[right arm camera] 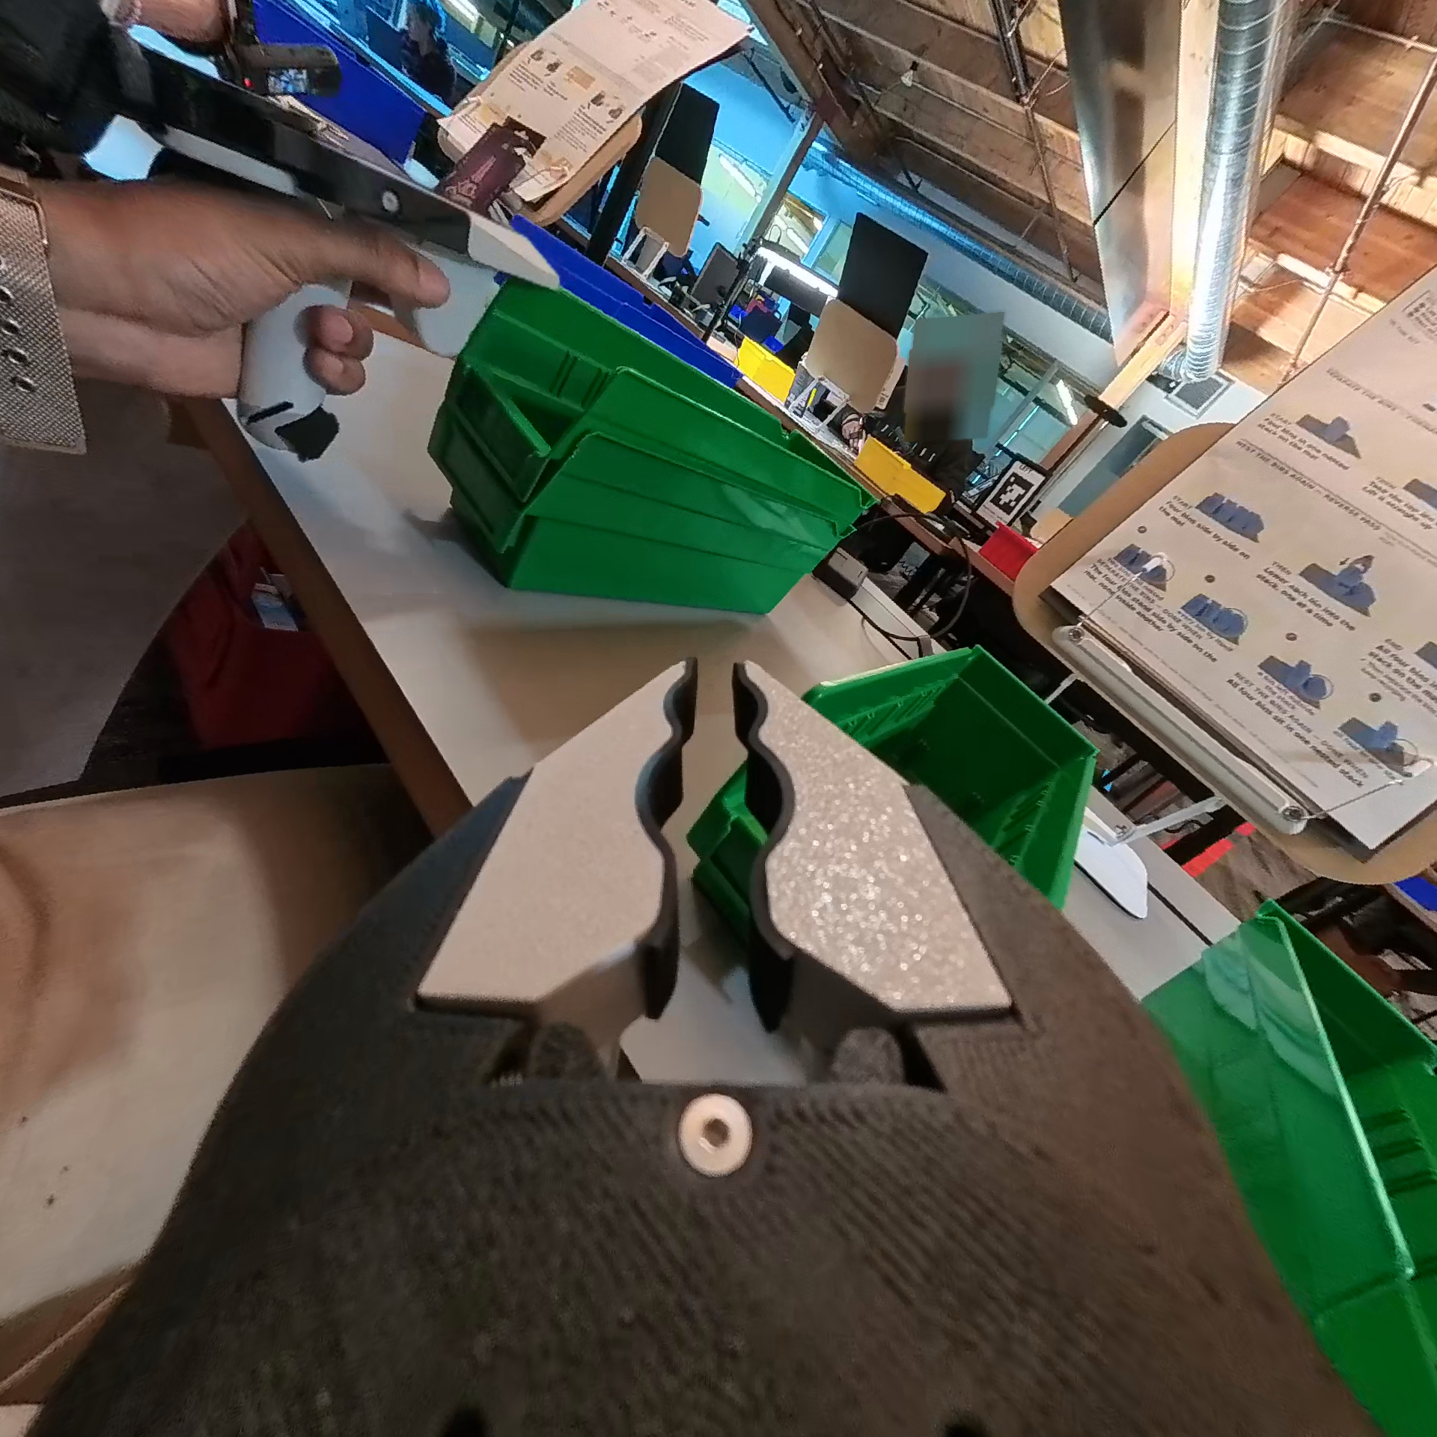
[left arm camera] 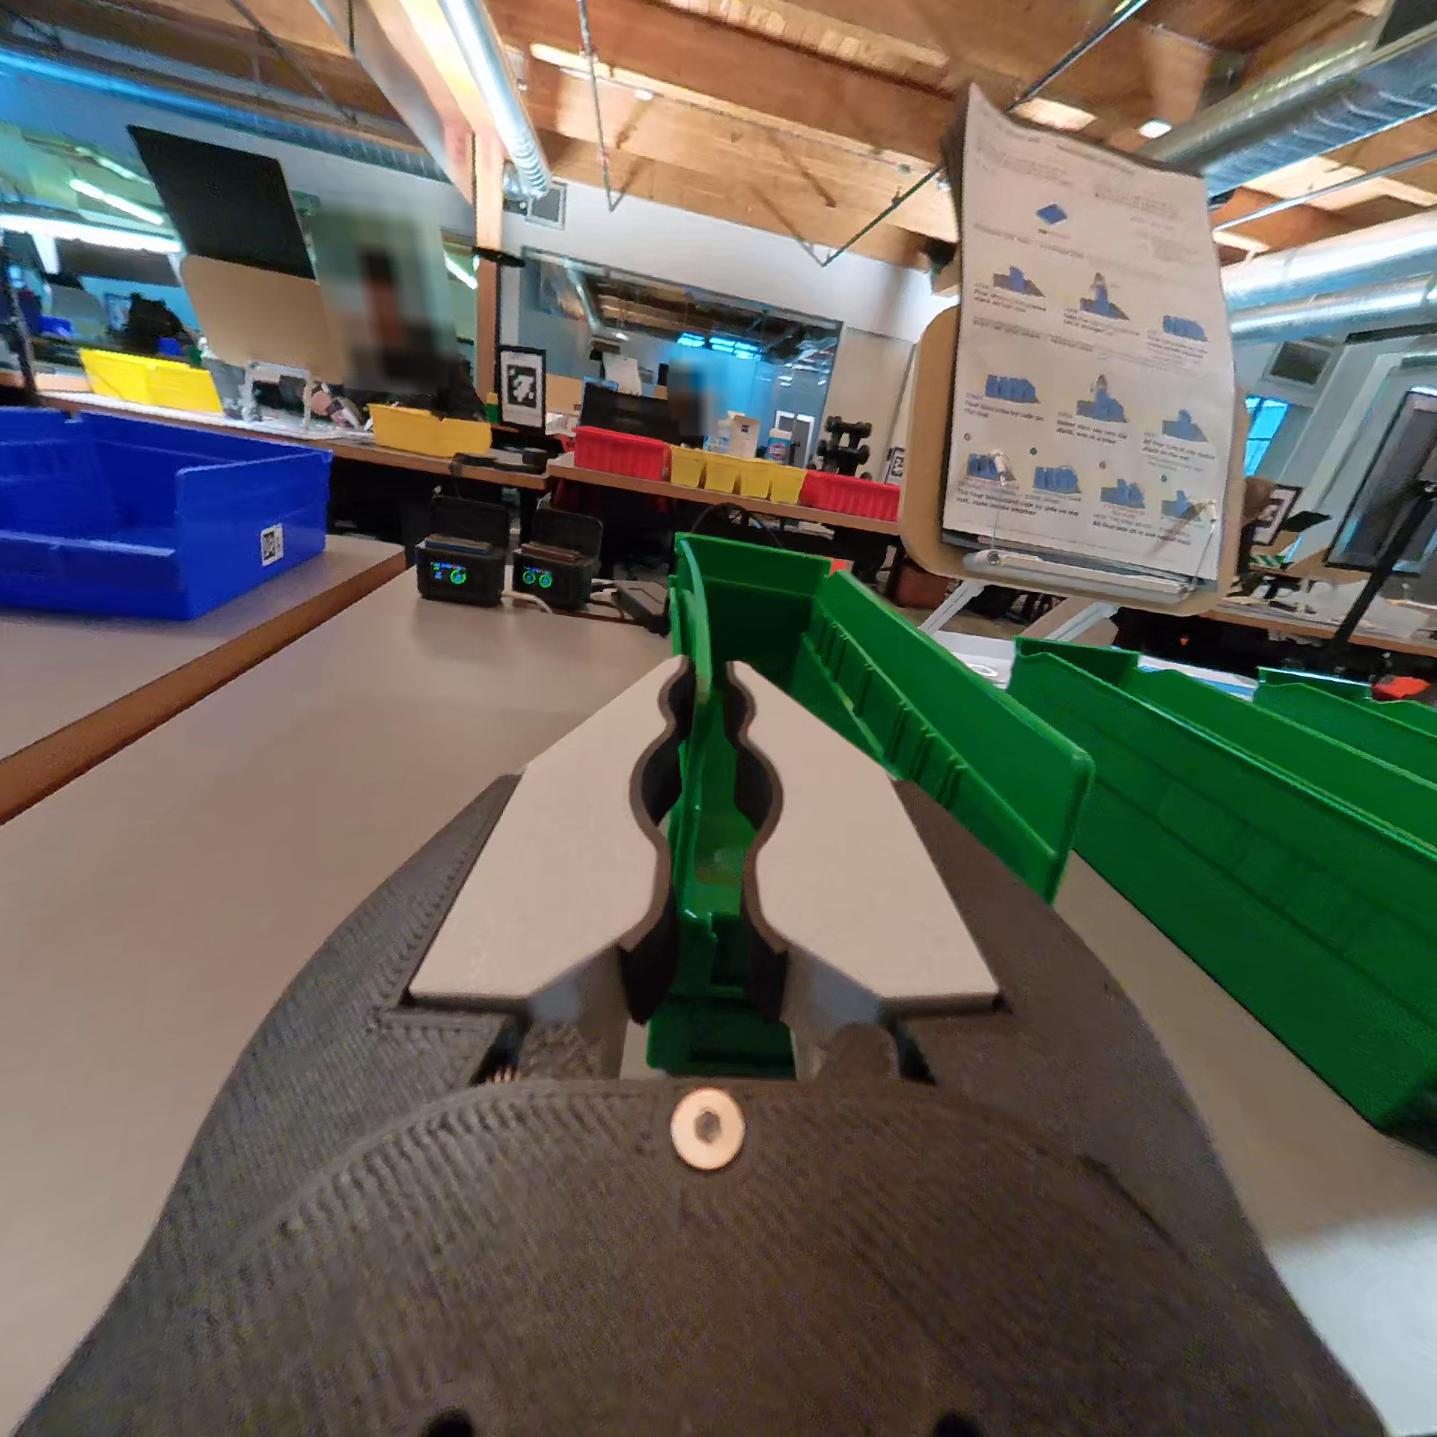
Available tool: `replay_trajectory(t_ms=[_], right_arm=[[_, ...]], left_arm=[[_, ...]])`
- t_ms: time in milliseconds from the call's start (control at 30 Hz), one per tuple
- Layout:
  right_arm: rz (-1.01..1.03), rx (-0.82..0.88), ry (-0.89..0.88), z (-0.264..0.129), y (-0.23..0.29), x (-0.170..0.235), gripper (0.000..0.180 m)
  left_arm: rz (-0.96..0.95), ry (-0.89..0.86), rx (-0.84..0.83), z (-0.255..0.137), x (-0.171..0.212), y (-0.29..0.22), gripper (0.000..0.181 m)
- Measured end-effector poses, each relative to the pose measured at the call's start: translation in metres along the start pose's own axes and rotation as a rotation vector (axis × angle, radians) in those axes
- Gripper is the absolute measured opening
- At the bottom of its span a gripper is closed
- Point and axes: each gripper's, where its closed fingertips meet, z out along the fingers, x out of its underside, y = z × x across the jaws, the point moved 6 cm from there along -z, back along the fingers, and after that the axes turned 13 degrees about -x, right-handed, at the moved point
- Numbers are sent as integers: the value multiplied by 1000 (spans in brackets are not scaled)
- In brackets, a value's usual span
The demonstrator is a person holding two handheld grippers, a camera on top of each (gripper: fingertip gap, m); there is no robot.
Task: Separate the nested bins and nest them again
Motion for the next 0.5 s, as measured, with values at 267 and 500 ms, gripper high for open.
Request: replay_trajectory(t_ms=[267,500], right_arm=[[24,-4,-5,0,-1,0,8],[48,-1,-8,0,-4,2,8]], left_arm=[[9,48,-52,-4,1,-4,1],[24,51,-58,-7,1,-8,1]])
